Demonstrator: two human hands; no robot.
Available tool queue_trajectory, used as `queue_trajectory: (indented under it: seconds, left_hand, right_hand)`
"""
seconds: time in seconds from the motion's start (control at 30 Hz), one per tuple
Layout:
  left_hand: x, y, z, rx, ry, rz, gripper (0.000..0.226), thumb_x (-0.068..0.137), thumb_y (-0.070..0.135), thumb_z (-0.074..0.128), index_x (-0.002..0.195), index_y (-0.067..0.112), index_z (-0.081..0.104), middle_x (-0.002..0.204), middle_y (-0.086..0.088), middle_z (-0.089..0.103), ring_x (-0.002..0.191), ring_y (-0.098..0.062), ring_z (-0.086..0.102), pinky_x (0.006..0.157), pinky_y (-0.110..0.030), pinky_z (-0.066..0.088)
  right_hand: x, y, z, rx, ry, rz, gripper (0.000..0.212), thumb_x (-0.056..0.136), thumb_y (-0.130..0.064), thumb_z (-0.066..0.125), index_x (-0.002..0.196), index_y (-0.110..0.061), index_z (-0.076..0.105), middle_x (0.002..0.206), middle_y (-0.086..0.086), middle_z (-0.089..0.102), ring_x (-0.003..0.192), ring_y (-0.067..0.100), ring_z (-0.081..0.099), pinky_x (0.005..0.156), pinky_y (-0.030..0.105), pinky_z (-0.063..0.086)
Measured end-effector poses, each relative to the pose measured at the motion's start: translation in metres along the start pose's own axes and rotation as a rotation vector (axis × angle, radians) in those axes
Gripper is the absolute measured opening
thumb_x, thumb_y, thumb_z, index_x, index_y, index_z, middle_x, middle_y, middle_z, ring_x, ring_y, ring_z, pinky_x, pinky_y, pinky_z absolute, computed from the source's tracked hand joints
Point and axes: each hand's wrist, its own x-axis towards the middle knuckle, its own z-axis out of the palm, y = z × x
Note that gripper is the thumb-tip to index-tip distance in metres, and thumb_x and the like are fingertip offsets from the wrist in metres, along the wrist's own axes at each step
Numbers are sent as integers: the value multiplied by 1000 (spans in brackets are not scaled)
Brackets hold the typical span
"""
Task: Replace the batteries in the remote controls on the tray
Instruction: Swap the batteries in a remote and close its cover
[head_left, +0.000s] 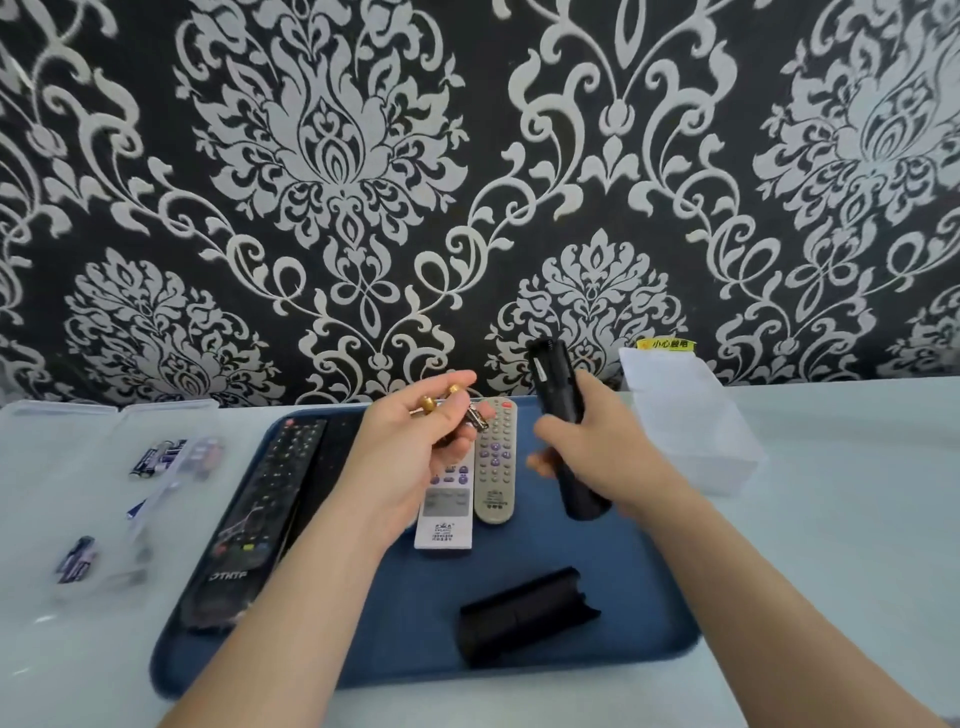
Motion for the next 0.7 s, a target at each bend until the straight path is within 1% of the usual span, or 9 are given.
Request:
queue_trajectory:
  seconds: [0.03,0.1,0.17,0.27,0.33,0.43,0.5,0.6,0.7]
  left_hand:
    - [0,0,1,11,-1,23,21,94,7,56,111,12,66,92,-13,74,64,-9,58,57,-17,52]
    - [-2,1,6,48,3,71,18,94,8,57,108,14,66,92,-12,74,65,-11,58,56,-20,48]
    - [-5,1,10,80,3,120,16,91,8,60,104,15,67,92,-12,75,67,-13,57,56,-22,45]
    - [-7,2,14,114,14,196,15,85,11,69,95,21,74,92,-13,74,65,-17,54,58,-25,46]
    - [-7,0,15,183,73,263,15,82,15,73,93,25,76,91,-10,74,68,-16,62,66,-32,52]
    - [-9,0,16,239,155,330,17,79,12,76,92,23,75,83,-2,75,84,-20,71,83,-42,56]
    - [-11,2,17,245,188,374,16,77,10,77,89,21,74,80,0,75,82,-17,72,82,-37,56]
    - [-14,11,18,212,253,464,14,76,7,78,85,17,73,78,3,74,76,-8,70,72,-20,53]
    - [-16,18,19,162,262,505,13,75,7,79,83,15,73,78,1,74,76,-10,70,73,-18,54]
  right_hand:
    - [-4,-4,-1,258,-81,49,15,90,-1,57,94,-13,49,78,5,56,61,24,66,55,31,55]
    - [-11,-8,0,482,-210,85,17,90,1,59,100,-11,54,80,9,60,57,21,64,50,26,51]
    - [-14,-7,4,505,-275,46,12,91,-3,62,99,-10,59,81,10,65,57,18,61,49,25,49]
    - [-12,-3,11,556,-256,-13,9,89,-4,66,97,-8,63,82,13,66,60,16,61,52,25,50]
    - [-12,-1,13,570,-221,-36,12,88,-3,67,99,-5,64,82,16,65,62,16,62,53,25,51]
    - [-11,2,15,524,-185,-77,18,87,-4,69,104,-3,64,79,13,66,65,16,64,54,26,51]
    - [-12,1,18,478,-172,-94,20,88,-10,69,107,-5,63,80,11,67,66,16,64,55,27,50]
    - [-13,-2,21,518,-197,-36,17,96,-25,60,105,-11,61,80,9,67,62,17,59,55,28,46]
    - [-15,-5,23,583,-238,28,33,101,-35,48,110,-6,61,78,13,65,59,20,53,52,29,44]
